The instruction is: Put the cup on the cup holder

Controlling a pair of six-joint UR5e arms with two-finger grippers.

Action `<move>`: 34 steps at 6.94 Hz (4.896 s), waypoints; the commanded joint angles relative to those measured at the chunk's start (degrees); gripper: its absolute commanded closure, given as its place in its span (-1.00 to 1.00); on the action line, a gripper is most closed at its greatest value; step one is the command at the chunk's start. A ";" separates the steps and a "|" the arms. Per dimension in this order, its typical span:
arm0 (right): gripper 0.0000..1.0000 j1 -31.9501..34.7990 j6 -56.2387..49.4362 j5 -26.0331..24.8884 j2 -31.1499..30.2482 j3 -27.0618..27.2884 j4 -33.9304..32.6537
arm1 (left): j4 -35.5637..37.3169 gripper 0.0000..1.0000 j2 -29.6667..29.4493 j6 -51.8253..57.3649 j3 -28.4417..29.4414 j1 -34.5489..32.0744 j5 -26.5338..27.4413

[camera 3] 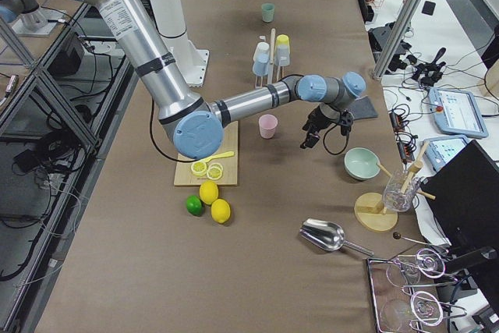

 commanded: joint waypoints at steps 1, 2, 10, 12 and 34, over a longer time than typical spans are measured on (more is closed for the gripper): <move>-1.00 -1.29 -3.48 0.86 3.85 -7.32 -0.18 | 11.40 -0.95 -13.59 -2.35 8.71 0.33 0.42; -1.00 -2.60 -3.75 2.17 4.30 -7.42 -0.10 | 14.24 -0.94 -16.78 -2.44 11.45 1.63 0.50; -0.99 -8.40 -14.47 8.60 7.47 -7.60 -20.03 | 20.50 -0.95 -21.55 -5.96 13.32 20.07 -0.29; -0.99 -9.29 -19.01 8.60 7.55 -7.51 -23.98 | 26.08 -0.95 -22.43 -5.35 10.88 24.83 -1.51; 0.17 2.57 -33.81 24.37 2.12 -2.06 11.10 | 31.93 1.00 -15.49 -2.79 11.91 39.56 -7.04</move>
